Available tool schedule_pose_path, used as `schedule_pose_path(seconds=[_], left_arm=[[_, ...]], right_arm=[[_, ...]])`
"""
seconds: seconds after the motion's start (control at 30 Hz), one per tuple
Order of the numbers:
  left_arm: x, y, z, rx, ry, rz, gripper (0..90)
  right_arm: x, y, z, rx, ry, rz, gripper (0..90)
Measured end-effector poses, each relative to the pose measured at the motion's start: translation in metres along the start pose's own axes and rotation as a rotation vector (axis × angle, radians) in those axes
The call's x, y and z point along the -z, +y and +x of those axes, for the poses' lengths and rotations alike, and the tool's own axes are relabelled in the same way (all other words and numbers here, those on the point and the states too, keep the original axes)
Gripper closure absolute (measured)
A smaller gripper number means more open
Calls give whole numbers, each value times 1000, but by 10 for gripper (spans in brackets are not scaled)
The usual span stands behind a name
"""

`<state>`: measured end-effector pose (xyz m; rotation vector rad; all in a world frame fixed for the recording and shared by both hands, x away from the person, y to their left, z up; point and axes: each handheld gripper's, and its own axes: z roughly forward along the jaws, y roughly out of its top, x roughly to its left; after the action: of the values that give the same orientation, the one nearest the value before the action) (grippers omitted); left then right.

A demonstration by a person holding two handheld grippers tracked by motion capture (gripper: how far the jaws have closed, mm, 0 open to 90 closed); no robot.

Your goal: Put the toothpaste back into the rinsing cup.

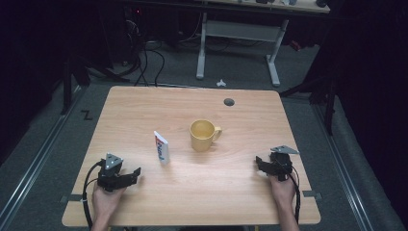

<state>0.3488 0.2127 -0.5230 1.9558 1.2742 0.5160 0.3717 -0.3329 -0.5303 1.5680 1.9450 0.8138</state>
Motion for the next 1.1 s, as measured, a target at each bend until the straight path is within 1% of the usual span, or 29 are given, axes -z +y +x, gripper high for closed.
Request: schedule_pose_path(seconds=[0.1, 0.2, 0.3, 0.43, 0.47, 0.53, 0.6, 0.63, 0.67, 0.87, 1.1], left_arm=[[3, 2, -4, -7, -8, 4, 221], [5, 3, -6, -16, -5, 5, 217], [8, 4, -10, -20, -10, -7, 211], [12, 6, -16, -27, -28, -21, 209], [13, 8, -19, -31, -41, -24, 209], [13, 9, -20, -34, -47, -24, 208], [13, 12, -25, -42, -68, -22, 207], [13, 12, -25, -42, -68, -22, 210], [14, 14, -27, -50, -90, -20, 225], [12, 18, -35, -61, -106, -21, 238], [10, 24, -41, -77, -117, -12, 238]], right_arm=[[0, 0, 0, 0, 0, 0, 303], [0, 0, 0, 0, 0, 0, 303], [0, 0, 0, 0, 0, 0, 303], [0, 0, 0, 0, 0, 0, 303], [0, 0, 0, 0, 0, 0, 303], [0, 0, 0, 0, 0, 0, 303], [0, 0, 0, 0, 0, 0, 303], [0, 0, 0, 0, 0, 0, 303], [0, 0, 0, 0, 0, 0, 303], [0, 0, 0, 0, 0, 0, 302], [0, 0, 0, -1, 0, 0, 302]])
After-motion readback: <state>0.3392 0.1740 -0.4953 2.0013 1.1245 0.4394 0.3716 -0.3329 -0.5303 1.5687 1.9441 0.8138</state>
